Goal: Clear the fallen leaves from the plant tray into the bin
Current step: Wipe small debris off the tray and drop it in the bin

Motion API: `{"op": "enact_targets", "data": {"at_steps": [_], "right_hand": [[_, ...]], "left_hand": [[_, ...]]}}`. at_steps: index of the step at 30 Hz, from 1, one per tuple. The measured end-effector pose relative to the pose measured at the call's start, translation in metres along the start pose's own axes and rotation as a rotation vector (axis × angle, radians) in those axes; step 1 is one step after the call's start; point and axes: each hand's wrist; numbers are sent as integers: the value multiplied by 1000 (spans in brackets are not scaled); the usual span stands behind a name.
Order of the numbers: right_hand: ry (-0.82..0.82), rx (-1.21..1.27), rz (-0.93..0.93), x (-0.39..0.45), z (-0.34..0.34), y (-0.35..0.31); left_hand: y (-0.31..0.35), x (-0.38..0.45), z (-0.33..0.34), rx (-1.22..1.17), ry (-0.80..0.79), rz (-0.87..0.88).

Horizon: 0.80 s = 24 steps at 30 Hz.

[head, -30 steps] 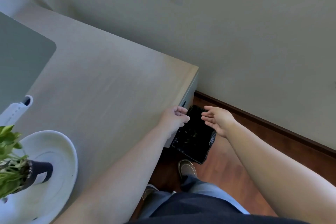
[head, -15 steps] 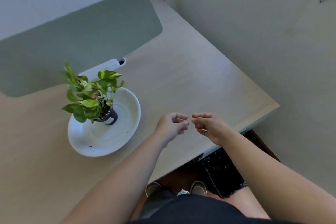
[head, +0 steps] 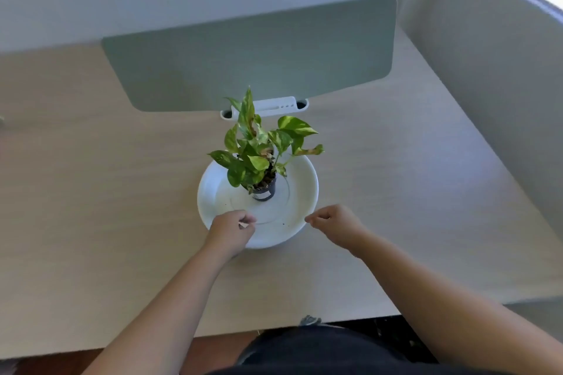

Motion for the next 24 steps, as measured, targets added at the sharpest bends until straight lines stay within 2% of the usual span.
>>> {"op": "enact_targets", "data": {"at_steps": [4, 6, 8, 11, 15, 19, 24], "right_hand": [[54, -633, -127, 17, 20, -14], [44, -881, -111, 22, 33, -17], [-9, -1008, -52, 26, 44, -18], [-38, -1049, 8, 30, 59, -19], [-17, -1027, -26, 33, 69, -20], [-139, -999, -57, 34, 70, -30], [-157, -886, -83, 43, 74, -44]], "left_hand": [[-30, 15, -30, 615, -53, -17], [-42, 18, -40, 765, -127, -50], [-51, 18, -44, 814, -168, -25], [-56, 17, -43, 824, -184, 38], [-58, 18, -36, 793, -197, 113], [-59, 16, -29, 776, -230, 201], [-61, 27, -40, 680, -159, 186]]}}
Point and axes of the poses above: each hand's wrist, its own x-axis towards the middle knuckle, its own z-axis out of the palm, y = z × x, and after that the axes turned 9 degrees about -y, right-handed
